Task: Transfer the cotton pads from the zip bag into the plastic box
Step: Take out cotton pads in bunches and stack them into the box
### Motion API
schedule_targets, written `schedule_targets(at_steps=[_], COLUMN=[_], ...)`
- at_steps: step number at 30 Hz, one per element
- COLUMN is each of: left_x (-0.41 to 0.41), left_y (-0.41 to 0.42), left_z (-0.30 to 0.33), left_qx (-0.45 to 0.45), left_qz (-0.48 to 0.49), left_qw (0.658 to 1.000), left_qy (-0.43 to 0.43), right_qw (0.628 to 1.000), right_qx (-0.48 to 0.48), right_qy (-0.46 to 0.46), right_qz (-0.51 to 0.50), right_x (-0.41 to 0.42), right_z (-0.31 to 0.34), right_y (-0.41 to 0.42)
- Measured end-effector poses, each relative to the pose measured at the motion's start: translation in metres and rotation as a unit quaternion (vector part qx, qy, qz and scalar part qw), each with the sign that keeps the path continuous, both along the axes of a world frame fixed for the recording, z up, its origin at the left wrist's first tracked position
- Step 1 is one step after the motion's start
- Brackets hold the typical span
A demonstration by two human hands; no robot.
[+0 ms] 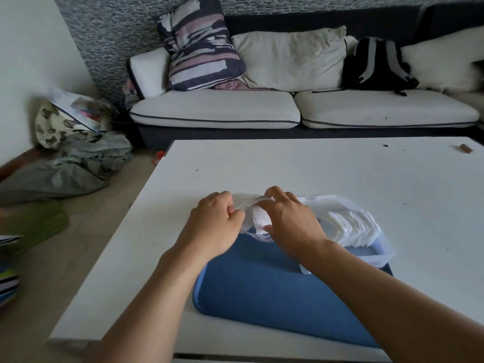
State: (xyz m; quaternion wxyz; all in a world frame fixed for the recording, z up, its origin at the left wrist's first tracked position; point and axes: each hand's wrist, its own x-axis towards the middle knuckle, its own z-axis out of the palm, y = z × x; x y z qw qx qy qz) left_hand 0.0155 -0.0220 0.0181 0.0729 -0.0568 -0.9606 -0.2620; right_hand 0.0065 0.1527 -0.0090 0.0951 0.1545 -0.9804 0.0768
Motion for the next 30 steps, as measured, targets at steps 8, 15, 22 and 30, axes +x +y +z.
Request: schedule_targets(at_steps=[8, 15, 22, 30], left_x=[-0.002, -0.003, -0.004, -0.01], left_y=[0.006, 0.008, 0.017, 0.013], left_z=[-0.003, -0.007, -0.03, -0.036], left_qx=[-0.012, -0.044, -0.133, -0.161], left_qz=[-0.007, -0.008, 0.017, -0.001], left_qw=[0.999, 0.996, 0.989, 0.982], left_qy=[-0.044, -0.076, -0.056, -0.1], right_qw=[0.999, 0.998, 0.985, 0.912], right_qx=[-0.038, -0.044, -0.126, -0.361], right_qy=[-0.019, -0.046, -0.108, -0.174], right_qz=[0.011, 0.016, 0.057, 0.086], right_x=[-0.001, -0.001, 0.005, 0.032], right_z=[-0.007, -0.011, -0.005, 0.039], right_y=[0.003, 0.007, 0.011, 0.025])
